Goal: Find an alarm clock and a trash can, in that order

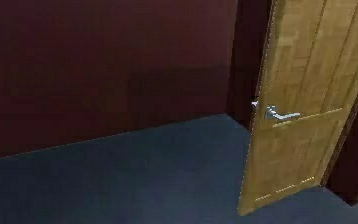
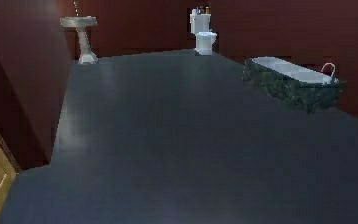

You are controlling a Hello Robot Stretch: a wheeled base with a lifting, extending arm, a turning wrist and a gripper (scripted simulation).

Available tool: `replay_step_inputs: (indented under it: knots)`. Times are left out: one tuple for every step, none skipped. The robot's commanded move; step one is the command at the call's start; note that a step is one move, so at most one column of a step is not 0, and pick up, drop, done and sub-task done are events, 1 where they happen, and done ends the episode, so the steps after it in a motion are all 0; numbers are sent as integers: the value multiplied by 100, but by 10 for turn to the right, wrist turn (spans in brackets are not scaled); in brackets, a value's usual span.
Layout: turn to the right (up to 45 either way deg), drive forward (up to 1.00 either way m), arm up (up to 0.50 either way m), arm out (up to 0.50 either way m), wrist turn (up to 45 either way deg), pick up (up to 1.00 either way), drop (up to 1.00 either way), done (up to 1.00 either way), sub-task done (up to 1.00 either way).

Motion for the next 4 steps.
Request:
replay_step_inputs:
  knots:
    - [0, 100, 0, 0, 0, 0, 0, 0, 0]
    - [120, 0, 0, 0, 0, 0, 0, 0, 0]
    - [0, 20, 0, 0, 0, 0, 0, 0, 0]
    - [90, 0, 0, 0, 0, 0, 0, 0, 0]
